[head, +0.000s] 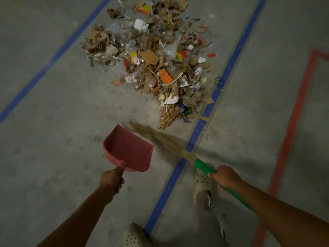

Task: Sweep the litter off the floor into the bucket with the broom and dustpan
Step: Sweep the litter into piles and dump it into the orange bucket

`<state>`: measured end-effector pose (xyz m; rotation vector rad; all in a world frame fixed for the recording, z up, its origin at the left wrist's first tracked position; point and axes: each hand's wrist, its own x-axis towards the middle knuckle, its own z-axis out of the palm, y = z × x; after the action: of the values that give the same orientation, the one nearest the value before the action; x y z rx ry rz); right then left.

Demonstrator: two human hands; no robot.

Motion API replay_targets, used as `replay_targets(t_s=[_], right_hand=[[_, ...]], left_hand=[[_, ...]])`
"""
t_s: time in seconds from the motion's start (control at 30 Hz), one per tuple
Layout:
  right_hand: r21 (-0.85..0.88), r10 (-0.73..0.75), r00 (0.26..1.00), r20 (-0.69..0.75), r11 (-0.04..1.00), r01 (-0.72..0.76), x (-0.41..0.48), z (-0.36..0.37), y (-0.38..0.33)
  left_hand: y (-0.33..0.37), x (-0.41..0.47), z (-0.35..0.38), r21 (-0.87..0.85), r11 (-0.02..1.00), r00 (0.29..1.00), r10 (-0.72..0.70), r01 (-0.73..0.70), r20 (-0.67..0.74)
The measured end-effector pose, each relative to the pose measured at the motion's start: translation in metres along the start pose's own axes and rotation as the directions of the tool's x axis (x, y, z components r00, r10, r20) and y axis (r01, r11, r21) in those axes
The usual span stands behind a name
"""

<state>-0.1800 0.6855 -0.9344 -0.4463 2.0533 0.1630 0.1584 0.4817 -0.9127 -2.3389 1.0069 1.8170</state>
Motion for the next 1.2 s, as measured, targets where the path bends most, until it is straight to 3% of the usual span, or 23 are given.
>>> replay_targets(t_s=[0.1, 0.2, 0.37, 0.6, 0.87, 1.0, 1.2], right_hand=[[-0.066, 0.072, 0.993, -0.093, 0.995, -0.078, 0.05, -0.03, 0.016], [-0.093, 0.046, 0.983, -0.179, 0.994, -0.064, 0.095, -0.067, 0.018], [0.029, 0.092, 0.957, -0.274, 0.996, -0.087, 0.168, -0.138, 0.005], [0.202, 0.085, 0.923, -0.374, 0.979, -0.008, 0.227, -0.223, -0.03], [0.358, 0.069, 0.864, -0.499, 0.924, 0.133, 0.198, -0.251, -0.066], [0.317, 0.009, 0.832, -0.554, 0.927, 0.202, 0.165, -0.247, -0.081], [0.216, -0.036, 0.819, -0.573, 0.957, 0.192, 0.117, -0.223, -0.113]], left_hand=[[0.005, 0.012, 0.052, -0.013, 0.999, 0.999, -0.032, 0.031, -0.027], [0.014, 0.023, 0.101, -0.038, 0.998, 0.998, -0.057, 0.056, -0.037], [0.048, 0.044, 0.17, -0.052, 0.996, 0.997, -0.074, 0.072, -0.029], [0.119, 0.072, 0.225, -0.049, 0.999, 1.0, -0.004, 0.003, -0.018], [0.181, 0.074, 0.224, -0.079, 0.994, 0.997, 0.074, -0.074, -0.009], [0.195, 0.073, 0.206, -0.091, 0.992, 0.996, 0.085, -0.084, 0.01], [0.2, 0.075, 0.16, -0.127, 0.988, 0.993, 0.093, -0.084, 0.071]])
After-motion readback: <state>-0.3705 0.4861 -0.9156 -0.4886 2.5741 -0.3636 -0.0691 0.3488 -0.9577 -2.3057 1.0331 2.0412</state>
